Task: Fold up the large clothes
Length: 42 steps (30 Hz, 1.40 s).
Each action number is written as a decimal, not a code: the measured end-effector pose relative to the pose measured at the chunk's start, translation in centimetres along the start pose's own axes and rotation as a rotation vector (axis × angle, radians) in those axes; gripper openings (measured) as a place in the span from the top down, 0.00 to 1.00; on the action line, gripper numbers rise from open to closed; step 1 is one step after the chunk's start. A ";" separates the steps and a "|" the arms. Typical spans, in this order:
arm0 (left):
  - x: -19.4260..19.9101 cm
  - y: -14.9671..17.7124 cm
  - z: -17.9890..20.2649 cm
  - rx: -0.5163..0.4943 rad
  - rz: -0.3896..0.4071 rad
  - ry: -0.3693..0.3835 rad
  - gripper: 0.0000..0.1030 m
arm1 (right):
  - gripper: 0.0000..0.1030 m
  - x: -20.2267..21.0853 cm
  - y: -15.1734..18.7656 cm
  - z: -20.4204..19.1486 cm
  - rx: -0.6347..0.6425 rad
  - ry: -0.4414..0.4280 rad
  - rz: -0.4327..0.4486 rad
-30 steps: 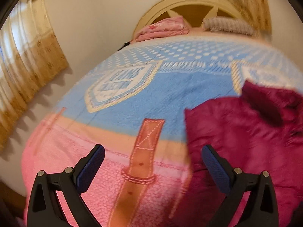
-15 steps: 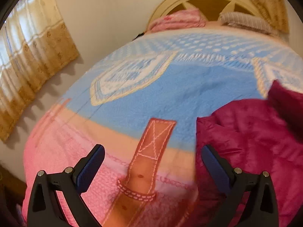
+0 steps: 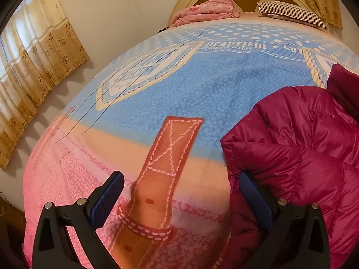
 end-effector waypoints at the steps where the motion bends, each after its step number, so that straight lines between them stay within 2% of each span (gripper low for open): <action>1: 0.0 0.0 -0.1 0.001 0.000 0.001 0.01 | 0.61 0.1 0.0 0.0 0.001 0.001 0.001; 31: -0.2 0.1 0.0 0.004 0.004 -0.001 0.01 | 0.61 0.0 0.2 0.0 -0.015 -0.016 0.003; 36: 0.1 0.0 0.1 -0.010 0.005 -0.020 0.01 | 0.61 -0.1 0.2 0.0 -0.006 -0.006 0.003; 42: 0.2 0.2 -0.4 0.001 0.001 0.005 0.01 | 0.61 -0.2 0.2 -0.1 0.003 0.007 0.001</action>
Point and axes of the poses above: each gripper's, at about its wrist camera, not at the fingertips, and x roughly against the way its jaws point, z to its right, y to its underside, the point moved 4 cm from there along -x, roughly the way its jaws point, and after that the axes turned 15 degrees about -x, right-handed, at the moved point
